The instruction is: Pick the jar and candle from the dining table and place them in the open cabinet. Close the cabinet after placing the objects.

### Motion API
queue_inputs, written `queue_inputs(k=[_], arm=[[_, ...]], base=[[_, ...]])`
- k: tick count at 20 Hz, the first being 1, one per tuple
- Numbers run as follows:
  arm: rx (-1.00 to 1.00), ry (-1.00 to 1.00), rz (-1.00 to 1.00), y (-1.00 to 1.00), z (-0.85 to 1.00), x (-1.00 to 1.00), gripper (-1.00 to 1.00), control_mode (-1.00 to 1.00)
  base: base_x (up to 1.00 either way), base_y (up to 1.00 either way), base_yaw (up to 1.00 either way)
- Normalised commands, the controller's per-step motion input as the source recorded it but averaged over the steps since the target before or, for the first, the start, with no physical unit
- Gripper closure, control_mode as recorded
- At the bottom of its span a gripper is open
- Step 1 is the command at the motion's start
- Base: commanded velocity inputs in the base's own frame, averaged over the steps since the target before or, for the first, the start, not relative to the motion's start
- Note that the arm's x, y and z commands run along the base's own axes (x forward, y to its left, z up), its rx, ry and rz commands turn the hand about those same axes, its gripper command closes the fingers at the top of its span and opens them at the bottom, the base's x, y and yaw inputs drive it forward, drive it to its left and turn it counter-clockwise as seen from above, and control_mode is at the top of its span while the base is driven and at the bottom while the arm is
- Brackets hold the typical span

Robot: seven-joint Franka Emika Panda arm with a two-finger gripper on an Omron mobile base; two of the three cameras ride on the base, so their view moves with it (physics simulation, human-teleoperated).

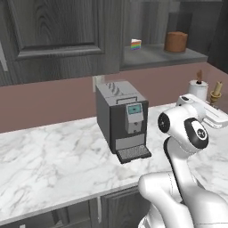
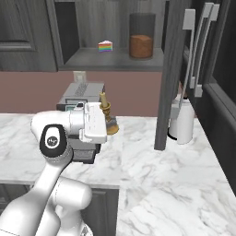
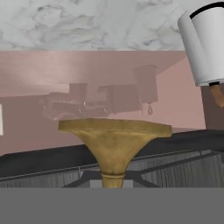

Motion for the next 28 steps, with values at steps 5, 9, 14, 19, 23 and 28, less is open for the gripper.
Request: queue_inputs(k=[5,9,14,19,23,28], arm=[[0.00,0.00,0.00,0.00,0.00,0.00,1.00,1.00],[0.00,0.00,0.00,0.00,0.00,0.00,1.00,1.00],[0.00,0.00,0.00,0.00,0.00,0.00,1.00,1.00],[0.00,-0.05,0.00,0.00,0.10,-0.08,1.00,-1.00],[-0.01,-0.02,0.03,0.04,0.34,-0.12,1.00,-1.00],[-0.05,0.00,0.08,0.25,0.45,0.00,1.00,-1.00]], base=[[0.00,0.00,0.00],[0.01,0.00,0.00],[0.00,0.00,0.00],[0.00,0.00,0.00],[0.00,0.00,0.00],[0.00,0.00,0.00]])
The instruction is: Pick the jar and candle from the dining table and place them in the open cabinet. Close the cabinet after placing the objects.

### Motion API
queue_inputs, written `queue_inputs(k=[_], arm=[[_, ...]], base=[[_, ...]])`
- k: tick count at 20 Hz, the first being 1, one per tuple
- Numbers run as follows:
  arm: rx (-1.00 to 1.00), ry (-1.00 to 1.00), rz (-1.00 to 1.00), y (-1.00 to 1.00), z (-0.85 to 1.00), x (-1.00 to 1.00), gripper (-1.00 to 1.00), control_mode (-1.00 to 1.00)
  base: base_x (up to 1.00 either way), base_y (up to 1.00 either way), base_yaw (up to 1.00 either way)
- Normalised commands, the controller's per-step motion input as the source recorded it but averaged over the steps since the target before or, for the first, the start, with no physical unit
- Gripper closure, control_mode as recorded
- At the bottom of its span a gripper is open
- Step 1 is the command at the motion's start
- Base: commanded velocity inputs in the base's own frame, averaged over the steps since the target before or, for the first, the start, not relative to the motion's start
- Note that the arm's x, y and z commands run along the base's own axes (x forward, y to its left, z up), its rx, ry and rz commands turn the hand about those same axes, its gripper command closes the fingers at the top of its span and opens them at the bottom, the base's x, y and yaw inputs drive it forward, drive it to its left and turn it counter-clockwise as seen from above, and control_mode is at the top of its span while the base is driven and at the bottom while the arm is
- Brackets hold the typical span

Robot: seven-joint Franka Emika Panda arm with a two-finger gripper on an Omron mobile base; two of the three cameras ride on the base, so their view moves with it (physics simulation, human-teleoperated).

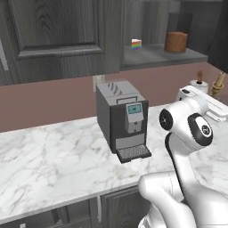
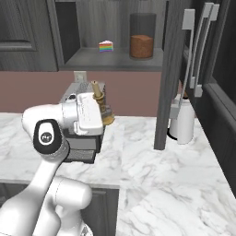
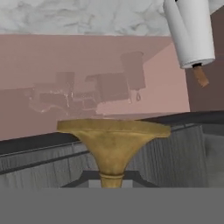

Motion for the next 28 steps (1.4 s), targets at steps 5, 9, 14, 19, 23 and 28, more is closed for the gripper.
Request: queue_inputs(k=[5,9,14,19,23,28], arm=[[-0.06,0.00,0.11,0.43,0.35,0.00,1.00,-1.00],[-0.07,0.00,0.07,0.35,0.29,-0.10,1.00,-1.00],[-0.04,-0.01,0.06,0.21,0.34,-0.21,1.00,-1.00],[-0.01,-0.01,0.05,0.13,0.43,-0.16,1.00,-1.00],[-0.01,0.00,0.05,0.12,0.38,-0.10,1.00,-1.00],[0.00,0.00,0.10,0.17,0.30,0.00,1.00,-1.00]], base=[[0.00,0.00,0.00],[0.00,0.00,0.00],[0.00,0.00,0.00],[0.00,0.00,0.00],[0.00,0.00,0.00],[0.00,0.00,0.00]])
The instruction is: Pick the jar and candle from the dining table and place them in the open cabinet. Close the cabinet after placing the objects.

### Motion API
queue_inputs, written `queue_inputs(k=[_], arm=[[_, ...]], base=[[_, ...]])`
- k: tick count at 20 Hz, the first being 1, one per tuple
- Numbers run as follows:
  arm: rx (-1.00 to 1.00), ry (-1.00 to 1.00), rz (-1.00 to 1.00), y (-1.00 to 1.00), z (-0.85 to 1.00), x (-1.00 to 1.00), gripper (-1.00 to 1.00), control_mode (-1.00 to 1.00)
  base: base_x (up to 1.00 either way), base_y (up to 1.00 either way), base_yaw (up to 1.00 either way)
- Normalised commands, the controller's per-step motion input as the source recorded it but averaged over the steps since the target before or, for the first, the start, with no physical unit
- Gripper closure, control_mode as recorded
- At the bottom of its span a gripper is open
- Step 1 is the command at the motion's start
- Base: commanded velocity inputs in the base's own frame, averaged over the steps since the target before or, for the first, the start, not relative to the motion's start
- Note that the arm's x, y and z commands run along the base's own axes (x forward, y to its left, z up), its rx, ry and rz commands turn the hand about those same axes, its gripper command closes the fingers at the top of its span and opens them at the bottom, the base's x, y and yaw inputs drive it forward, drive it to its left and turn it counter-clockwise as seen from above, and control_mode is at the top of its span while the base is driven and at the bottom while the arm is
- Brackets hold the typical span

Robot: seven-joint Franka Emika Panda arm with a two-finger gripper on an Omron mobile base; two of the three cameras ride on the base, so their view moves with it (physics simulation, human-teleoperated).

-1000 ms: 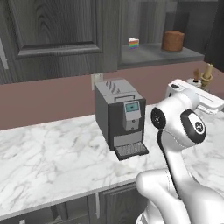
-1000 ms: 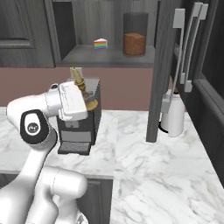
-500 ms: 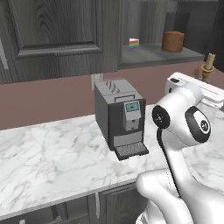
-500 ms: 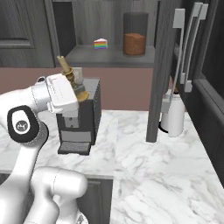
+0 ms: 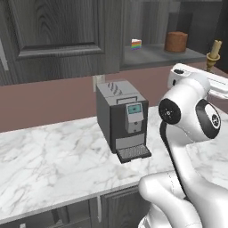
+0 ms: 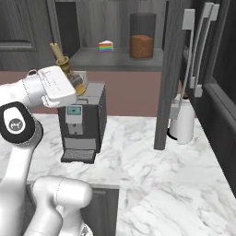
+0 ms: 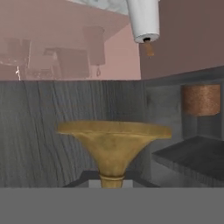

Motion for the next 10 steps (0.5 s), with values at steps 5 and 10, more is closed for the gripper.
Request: queue_inputs(k=[5,10], arm=[[0.00,0.00,0.14,0.08,0.20,0.10,1.00,-1.00],[0.00,0.00,0.16,0.00,0.11,0.27,1.00,-1.00]], base=[[0.00,0.00,0.00],[0.00,0.00,0.00]])
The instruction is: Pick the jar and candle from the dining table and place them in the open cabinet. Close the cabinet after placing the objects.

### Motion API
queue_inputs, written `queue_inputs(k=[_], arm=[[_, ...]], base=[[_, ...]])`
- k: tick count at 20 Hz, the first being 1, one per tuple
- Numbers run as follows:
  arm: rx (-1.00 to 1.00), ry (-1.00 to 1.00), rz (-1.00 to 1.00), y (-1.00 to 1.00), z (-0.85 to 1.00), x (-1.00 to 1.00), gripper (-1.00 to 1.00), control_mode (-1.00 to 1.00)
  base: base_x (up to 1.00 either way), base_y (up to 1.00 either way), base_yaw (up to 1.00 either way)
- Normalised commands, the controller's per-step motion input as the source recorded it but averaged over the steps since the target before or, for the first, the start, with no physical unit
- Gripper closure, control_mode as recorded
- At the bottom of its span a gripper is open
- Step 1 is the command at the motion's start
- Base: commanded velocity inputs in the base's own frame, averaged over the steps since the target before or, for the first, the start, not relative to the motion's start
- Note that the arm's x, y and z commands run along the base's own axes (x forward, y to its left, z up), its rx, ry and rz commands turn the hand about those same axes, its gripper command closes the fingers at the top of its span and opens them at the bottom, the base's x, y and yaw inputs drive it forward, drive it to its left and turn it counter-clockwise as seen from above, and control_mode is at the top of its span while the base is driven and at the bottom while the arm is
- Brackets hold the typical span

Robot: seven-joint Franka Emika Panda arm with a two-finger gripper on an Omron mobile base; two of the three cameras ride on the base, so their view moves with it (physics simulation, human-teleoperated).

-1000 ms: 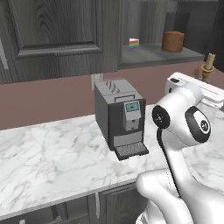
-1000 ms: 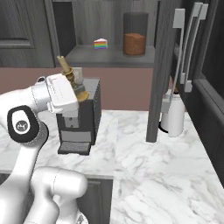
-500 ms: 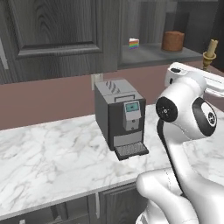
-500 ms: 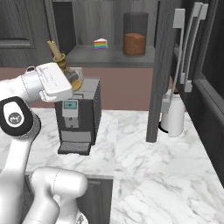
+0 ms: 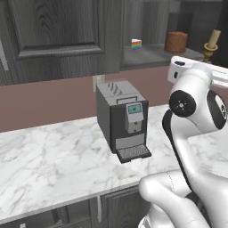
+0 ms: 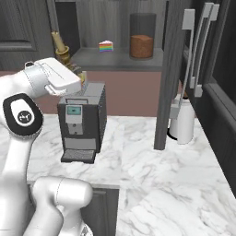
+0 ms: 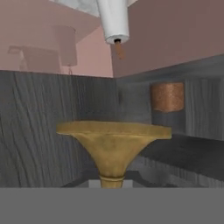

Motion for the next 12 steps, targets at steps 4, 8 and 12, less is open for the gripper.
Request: queue_inputs(k=[4,8,12], arm=[[0.01,0.00,0.14,0.01,0.06,0.42,1.00,-1.00],[0.04,0.00,0.08,0.04,0.00,0.53,1.00,-1.00],[0.04,0.04,0.00,0.00,0.00,0.54,1.00,-1.00]], base=[[0.00,0.00,0.00],[0.00,0.00,0.00],[0.00,0.00,0.00]])
